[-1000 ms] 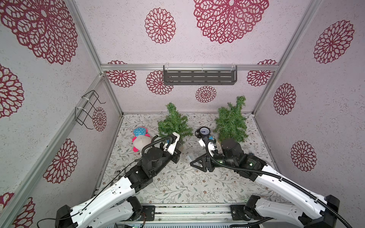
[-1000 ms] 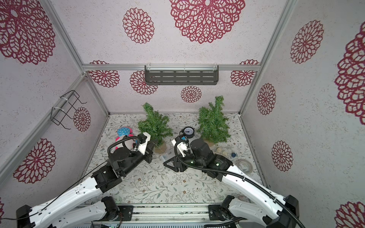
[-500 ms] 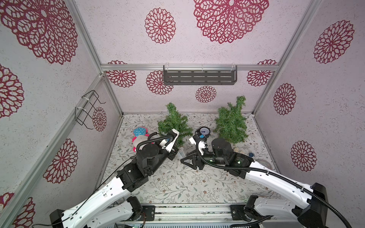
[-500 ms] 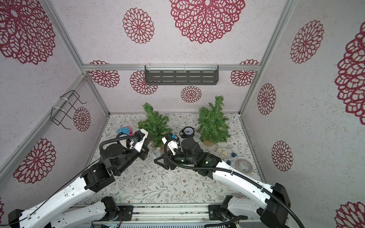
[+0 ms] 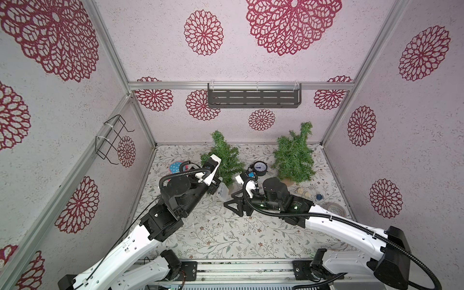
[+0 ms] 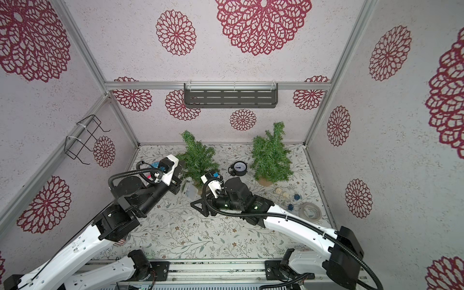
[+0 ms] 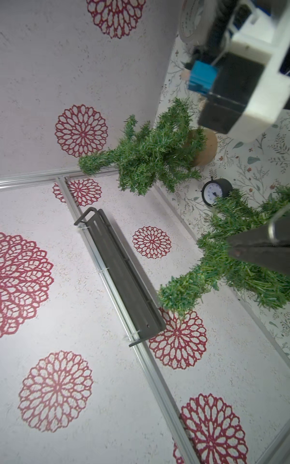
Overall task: Wrap string light around the christmas tree
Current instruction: Pick up the light string from the center of the board.
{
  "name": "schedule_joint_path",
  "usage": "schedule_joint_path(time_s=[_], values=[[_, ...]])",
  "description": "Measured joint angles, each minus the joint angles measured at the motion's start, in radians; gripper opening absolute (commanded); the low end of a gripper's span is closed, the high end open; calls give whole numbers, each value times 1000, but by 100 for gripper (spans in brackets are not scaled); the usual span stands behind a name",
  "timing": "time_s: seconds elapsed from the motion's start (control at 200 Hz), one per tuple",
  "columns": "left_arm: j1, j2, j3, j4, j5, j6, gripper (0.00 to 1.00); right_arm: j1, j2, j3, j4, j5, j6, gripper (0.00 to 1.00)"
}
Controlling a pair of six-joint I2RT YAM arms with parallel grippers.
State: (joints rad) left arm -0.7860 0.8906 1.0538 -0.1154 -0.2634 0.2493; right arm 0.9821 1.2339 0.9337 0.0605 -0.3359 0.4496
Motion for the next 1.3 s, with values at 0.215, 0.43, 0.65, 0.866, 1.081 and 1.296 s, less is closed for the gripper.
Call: schedule_joint_path(time_s=[0.215,0.43,0.65,0.866,1.081,1.296], values=[[6,7,23,15,34,-16,1,0,-19,-119,47,69,-11,83],[10,39,32,21,58,-35,1,5,-14,-275,189,160,-22,88],[10,86,95,19,83,-44,1,49,130,-312,420,266,-24,88],[10,110,187,16,122,-71,1,114,338,-291,631,379,-30,85],[10,110,215,8,145,-96,1,147,499,-217,730,451,-28,82],[10,99,194,-2,145,-113,1,152,552,-190,779,500,-13,76]])
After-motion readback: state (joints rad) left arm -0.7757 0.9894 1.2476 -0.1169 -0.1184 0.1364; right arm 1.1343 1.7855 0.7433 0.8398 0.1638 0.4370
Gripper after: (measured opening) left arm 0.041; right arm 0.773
